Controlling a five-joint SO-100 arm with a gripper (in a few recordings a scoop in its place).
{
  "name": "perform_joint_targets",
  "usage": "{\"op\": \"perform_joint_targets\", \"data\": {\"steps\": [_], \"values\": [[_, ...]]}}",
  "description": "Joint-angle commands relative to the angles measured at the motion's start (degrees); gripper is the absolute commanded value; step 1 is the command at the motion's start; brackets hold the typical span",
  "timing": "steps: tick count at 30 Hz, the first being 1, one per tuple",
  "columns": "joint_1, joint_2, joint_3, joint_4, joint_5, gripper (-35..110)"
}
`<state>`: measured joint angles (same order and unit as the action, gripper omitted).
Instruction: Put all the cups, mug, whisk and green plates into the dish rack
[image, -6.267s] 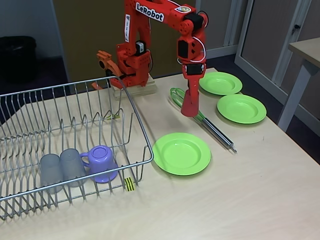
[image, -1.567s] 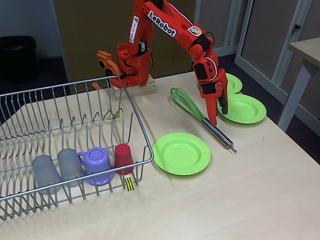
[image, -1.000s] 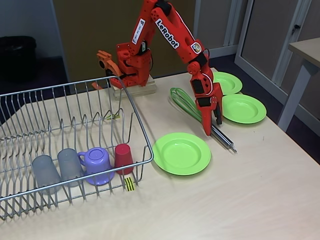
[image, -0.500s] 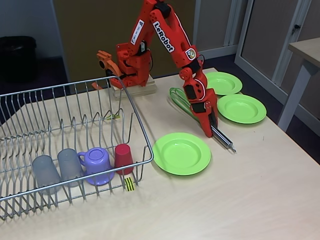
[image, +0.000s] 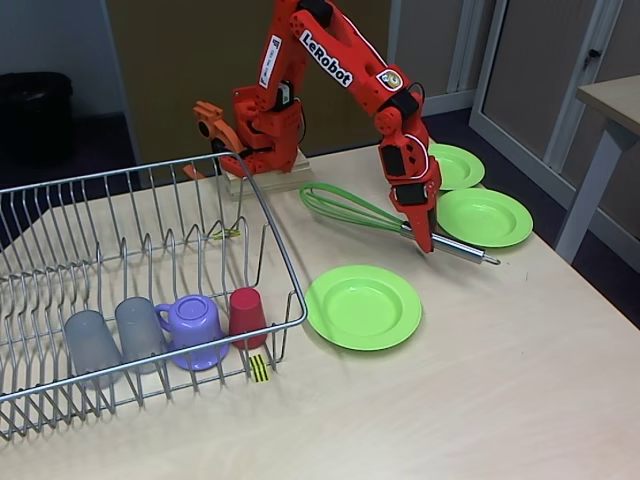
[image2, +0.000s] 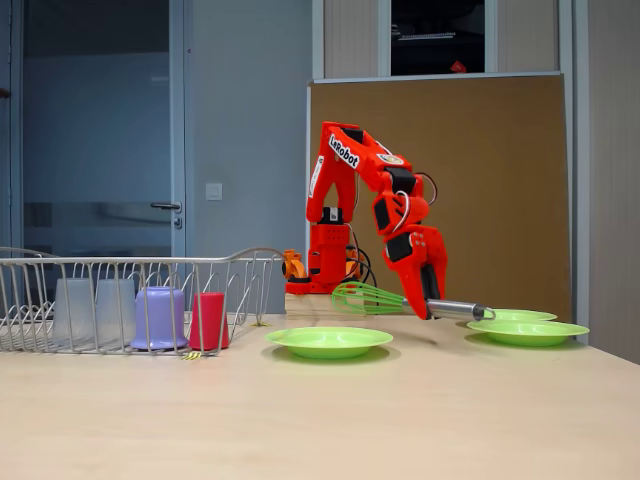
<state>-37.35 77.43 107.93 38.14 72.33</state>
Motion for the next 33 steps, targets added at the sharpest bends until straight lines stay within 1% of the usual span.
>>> {"op": "perform_joint_targets", "data": {"steps": [1, 4, 6, 11, 15, 18, 25, 30, 33], "values": [[-1.23, 3.34, -7.03, 5.98, -2.11, 0], [-1.67, 2.20, -13.45, 12.66, -4.13, 0], [-1.58, 1.49, -19.07, 18.37, -7.82, 0], [1.58, -0.26, -35.16, 35.42, -23.82, 0], [5.80, 0.79, -41.04, 42.98, -37.71, 0], [9.40, 2.99, -42.36, 46.85, -47.81, 0], [21.36, 11.87, -44.38, 56.07, -71.37, 0], [33.22, 16.08, -50.19, 64.25, -84.90, 0], [41.48, 18.28, -50.98, 65.74, -92.64, 0]]}}
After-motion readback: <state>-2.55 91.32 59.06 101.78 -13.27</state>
